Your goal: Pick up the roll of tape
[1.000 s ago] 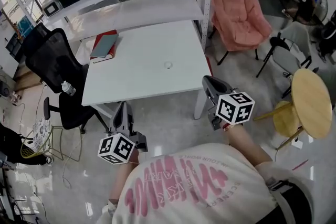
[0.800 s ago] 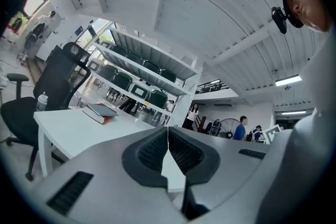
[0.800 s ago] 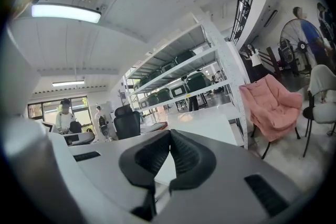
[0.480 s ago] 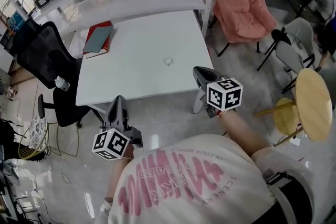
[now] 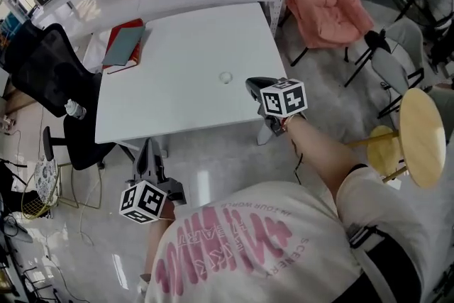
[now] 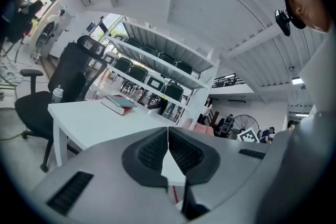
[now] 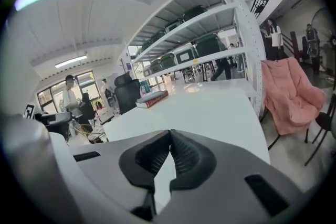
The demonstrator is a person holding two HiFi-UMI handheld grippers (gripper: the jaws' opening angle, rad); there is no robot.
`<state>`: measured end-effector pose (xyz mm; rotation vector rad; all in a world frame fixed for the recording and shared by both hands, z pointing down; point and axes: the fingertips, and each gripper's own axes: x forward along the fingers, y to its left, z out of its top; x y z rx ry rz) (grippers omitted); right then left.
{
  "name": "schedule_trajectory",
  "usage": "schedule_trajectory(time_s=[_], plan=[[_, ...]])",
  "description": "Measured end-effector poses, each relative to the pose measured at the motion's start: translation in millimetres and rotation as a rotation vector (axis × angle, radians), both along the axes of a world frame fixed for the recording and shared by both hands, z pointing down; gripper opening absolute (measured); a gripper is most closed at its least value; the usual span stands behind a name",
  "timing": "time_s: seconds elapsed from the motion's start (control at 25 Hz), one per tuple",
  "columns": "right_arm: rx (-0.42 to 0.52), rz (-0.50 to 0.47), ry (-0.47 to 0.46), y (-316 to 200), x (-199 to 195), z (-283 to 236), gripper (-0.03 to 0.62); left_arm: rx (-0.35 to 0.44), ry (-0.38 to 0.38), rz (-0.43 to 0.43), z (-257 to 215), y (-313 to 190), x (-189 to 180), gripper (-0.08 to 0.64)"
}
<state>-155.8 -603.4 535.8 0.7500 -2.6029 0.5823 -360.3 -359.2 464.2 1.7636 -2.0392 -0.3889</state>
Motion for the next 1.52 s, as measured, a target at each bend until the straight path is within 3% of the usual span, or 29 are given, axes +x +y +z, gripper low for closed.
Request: schedule_trajectory(time_s=[0.12,0.36,0.64,1.12,1.32,1.52], plan=[[-0.062,-0.011,-0.008,-15,-20,12,0.014,-0.030,0.002,-0.008,10,9,-9,0.025],[-0.124,0.060,0.028,-48,-43,30,0.014,-0.070,0.024,-0.042,21,26,-40,0.025],[-0.112,0.053,0.056,-60,-89,42,0.048,-0.096,0.011,0.015,25,-2,-86,0.025],[0.001,-0.099,0.349,-62,-128,83,0.160,-0.125,0.013,-0.008,26,-12,-126,0.025],[-0.013,-0.089,0.427,-63,-122,99,0.161,-0.140,0.011,-0.016,29,-8,-130,0.025],[0.048,-0.123,0.482,-65,-120,103,0.147,-0.153,-0.006,-0.014,26,-7,-130,0.025]])
